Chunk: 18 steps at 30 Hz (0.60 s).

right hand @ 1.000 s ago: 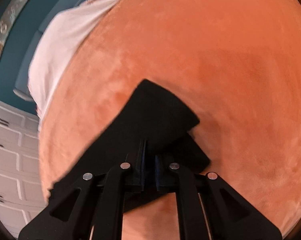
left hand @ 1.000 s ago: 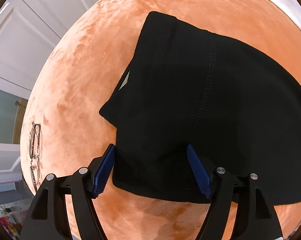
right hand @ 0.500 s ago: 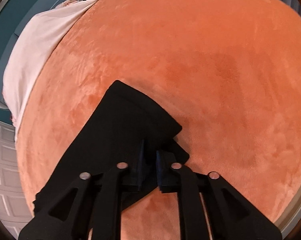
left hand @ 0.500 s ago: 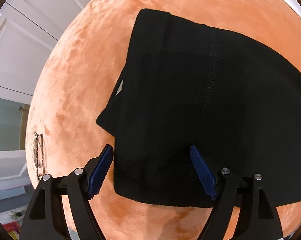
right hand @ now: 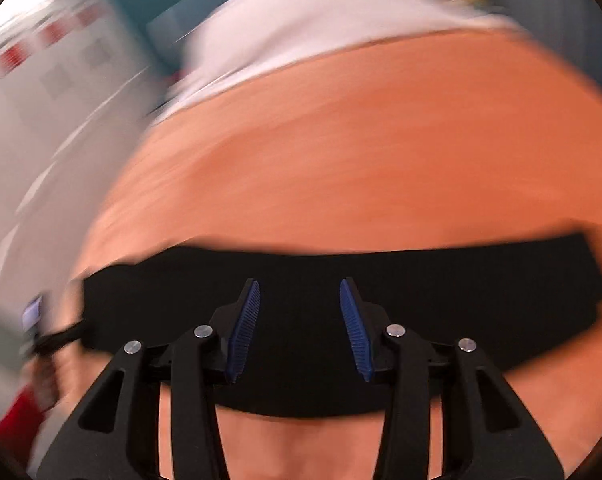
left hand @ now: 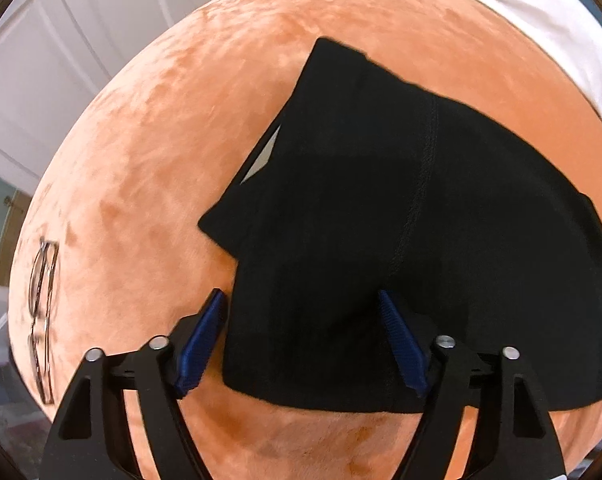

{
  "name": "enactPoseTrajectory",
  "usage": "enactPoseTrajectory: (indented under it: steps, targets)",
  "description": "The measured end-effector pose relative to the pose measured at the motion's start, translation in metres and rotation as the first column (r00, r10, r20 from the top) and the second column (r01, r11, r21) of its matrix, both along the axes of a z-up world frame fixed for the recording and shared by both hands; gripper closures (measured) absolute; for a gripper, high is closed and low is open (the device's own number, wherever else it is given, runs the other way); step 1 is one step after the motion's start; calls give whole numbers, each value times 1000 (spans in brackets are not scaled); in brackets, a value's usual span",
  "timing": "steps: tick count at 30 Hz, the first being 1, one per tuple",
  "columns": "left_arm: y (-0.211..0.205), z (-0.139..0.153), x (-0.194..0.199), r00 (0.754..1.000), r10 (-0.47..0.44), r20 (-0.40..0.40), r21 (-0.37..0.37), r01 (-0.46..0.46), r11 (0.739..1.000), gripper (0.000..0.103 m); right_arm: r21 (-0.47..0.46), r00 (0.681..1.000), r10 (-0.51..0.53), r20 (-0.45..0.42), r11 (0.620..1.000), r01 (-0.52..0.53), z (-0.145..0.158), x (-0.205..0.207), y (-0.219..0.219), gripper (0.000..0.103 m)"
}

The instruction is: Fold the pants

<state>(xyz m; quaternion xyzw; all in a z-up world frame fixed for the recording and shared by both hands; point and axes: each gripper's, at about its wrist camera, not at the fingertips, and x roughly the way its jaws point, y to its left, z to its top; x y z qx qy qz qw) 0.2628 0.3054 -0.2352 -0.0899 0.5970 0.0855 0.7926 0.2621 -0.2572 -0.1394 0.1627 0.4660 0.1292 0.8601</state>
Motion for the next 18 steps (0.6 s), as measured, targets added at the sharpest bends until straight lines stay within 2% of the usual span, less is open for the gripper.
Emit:
enactPoseTrajectory:
  steps: [2, 3, 6, 8, 10, 11, 13, 14, 15, 16, 17, 18]
  targets:
    - [-2, 5, 0, 999, -27, 22, 11, 26, 1000, 50, -2, 992, 117, -37, 993, -117, -12, 44, 59, 62]
    - [8, 8, 12, 999, -41, 25, 9, 41, 999, 52, -15, 988, 143, -54, 989, -144, -19, 65, 83, 62]
    - [27, 10, 20, 998, -62, -4, -68, 61, 996, 52, -31, 979, 151, -137, 987, -157, -47, 120, 127, 62]
    - [42, 20, 13, 998, -57, 24, -109, 60, 992, 51, -26, 973, 146, -180, 988, -153, -61, 140, 143, 62]
    - [55, 28, 2, 997, -49, 54, -177, 58, 983, 35, -67, 963, 170, -210, 980, -187, -74, 150, 159, 62]
    - [66, 29, -5, 998, -19, 60, -217, 32, 976, 24, -87, 960, 169, -223, 977, -193, -79, 157, 168, 62]
    - [76, 26, -11, 998, 6, 63, -244, 10, 970, 23, -117, 952, 181, -245, 970, -215, -89, 167, 176, 61]
    - [81, 17, -10, 999, 17, 37, -255, -7, 967, 23, -150, 951, 188, -246, 962, -229, -95, 169, 183, 63]
    - [84, 10, -4, 1000, 20, 13, -261, -16, 965, 25, -167, 949, 199, -244, 955, -243, -97, 170, 190, 65]
    - [83, -1, -2, 1000, 22, -22, -256, -27, 966, 27, -189, 944, 225, -240, 943, -273, -98, 169, 198, 75]
    - [81, -7, 3, 999, 21, -24, -233, -26, 972, 32, -198, 941, 238, -242, 937, -288, -97, 167, 199, 82]
    - [77, -4, 6, 1000, 3, -4, -210, -4, 978, 59, -212, 940, 247, -237, 931, -298, -94, 166, 203, 90]
